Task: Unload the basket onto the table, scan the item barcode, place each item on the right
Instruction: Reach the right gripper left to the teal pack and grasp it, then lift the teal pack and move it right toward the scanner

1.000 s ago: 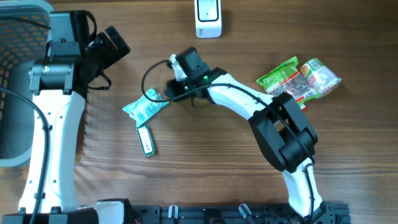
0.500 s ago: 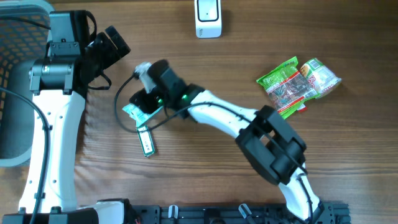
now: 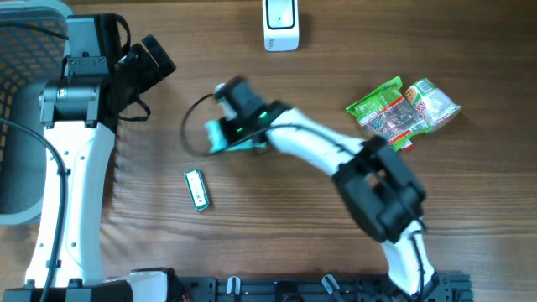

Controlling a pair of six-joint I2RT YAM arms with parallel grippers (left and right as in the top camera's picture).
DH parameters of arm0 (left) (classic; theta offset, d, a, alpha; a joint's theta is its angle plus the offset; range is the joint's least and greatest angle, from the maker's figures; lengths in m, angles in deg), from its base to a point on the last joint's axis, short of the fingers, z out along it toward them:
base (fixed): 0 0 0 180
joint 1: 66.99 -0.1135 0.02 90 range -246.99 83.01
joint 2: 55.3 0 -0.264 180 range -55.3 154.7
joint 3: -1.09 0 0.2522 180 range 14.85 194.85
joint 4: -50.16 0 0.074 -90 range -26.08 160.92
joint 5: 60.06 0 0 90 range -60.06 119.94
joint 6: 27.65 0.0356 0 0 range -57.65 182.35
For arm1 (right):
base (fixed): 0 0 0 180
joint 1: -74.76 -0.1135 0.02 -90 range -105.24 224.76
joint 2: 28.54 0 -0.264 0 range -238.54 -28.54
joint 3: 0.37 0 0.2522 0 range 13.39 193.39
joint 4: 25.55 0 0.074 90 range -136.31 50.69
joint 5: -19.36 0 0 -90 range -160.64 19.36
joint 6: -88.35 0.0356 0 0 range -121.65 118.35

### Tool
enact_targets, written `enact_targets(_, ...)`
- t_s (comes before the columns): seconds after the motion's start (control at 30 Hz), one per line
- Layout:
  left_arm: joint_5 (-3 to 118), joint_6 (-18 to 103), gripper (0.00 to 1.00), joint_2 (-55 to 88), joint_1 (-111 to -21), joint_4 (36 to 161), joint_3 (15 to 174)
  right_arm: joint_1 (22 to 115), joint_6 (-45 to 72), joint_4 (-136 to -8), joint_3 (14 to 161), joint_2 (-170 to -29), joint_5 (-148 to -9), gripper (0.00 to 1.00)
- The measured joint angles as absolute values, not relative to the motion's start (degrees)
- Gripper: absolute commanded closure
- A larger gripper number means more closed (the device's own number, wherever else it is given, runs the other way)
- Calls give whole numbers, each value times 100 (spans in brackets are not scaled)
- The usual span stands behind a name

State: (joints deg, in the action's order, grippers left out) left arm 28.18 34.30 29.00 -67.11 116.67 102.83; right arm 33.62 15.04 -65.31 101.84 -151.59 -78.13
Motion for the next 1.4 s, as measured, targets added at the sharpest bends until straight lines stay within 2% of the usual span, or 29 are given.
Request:
enact_targets(0.2,2818,3430,0,2900,-6711,11665,10283,4183,1497,-8146,10166,-14693,-7535,67)
enact_targets(0.33,2818,3430,0,2900,-6711,11665,10283,4188,1355,-8716,10160,-14499,-7507,59)
enact_targets(0.37,2818,3430,0,2900,-6711,11665,10283,4168,1329,-8756,10157,-14440,-7505,51)
enact_targets(0.43,2818,3430,0,2900,-6711,11665,10283,4129,1167,-8795,10136,-14212,-7507,19)
enact_targets(0.53,2818,3428,0,2900,-6711,11665,10283,4116,948,-8808,10123,-13753,-7507,8)
enact_targets(0.7,2818,3430,0,2900,-6711,11665,10283,4122,345,-8786,10123,-13292,-7505,10)
enact_targets(0.77,2818,3430,0,2900,-6711,11665,10283,4133,212,-8716,10123,-13353,-7505,18)
enact_targets(0.83,2818,3428,0,2900,-6711,11665,10283,4190,57,-8561,10123,-13480,-7516,35)
enact_targets(0.87,2818,3430,0,2900,-6711,11667,10283,4221,-2,-8461,10123,-13548,-7548,39)
enact_targets(1.23,2818,3428,0,2900,-6711,11665,10283,4610,-608,-7709,10120,-14732,-8613,40)
enact_targets(1.3,2818,3430,0,2900,-6711,11665,10283,4605,-628,-7691,10120,-14894,-8724,43)
enact_targets(1.4,2818,3430,0,2900,-6711,11665,10283,4605,-652,-7672,10120,-15237,-8893,66)
